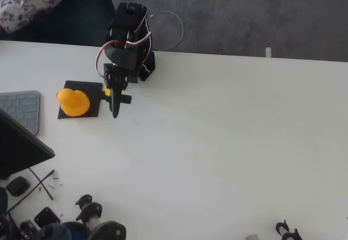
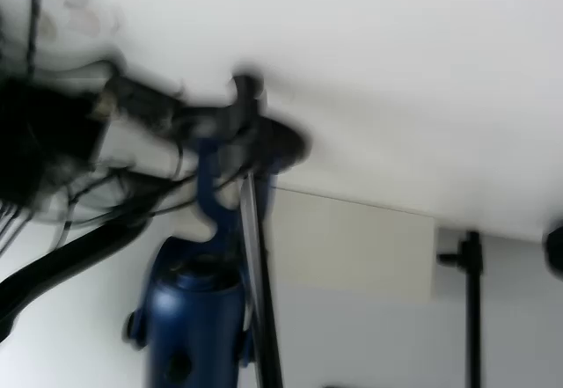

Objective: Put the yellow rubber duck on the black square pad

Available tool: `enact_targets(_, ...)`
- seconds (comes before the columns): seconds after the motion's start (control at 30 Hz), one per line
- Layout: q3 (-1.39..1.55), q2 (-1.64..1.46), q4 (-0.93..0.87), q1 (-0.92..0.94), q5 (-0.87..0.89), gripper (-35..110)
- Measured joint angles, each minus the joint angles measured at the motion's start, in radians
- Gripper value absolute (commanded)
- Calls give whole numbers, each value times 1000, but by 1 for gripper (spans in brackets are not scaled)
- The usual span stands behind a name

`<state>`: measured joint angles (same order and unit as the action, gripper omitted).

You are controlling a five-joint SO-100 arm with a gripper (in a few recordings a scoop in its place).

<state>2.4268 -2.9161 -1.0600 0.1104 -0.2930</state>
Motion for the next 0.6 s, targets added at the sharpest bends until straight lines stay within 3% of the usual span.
enact_targets(0.3, 285, -3, 273, -8, 143, 37)
enact_targets(0.6, 351, 2, 345, -12, 207, 17)
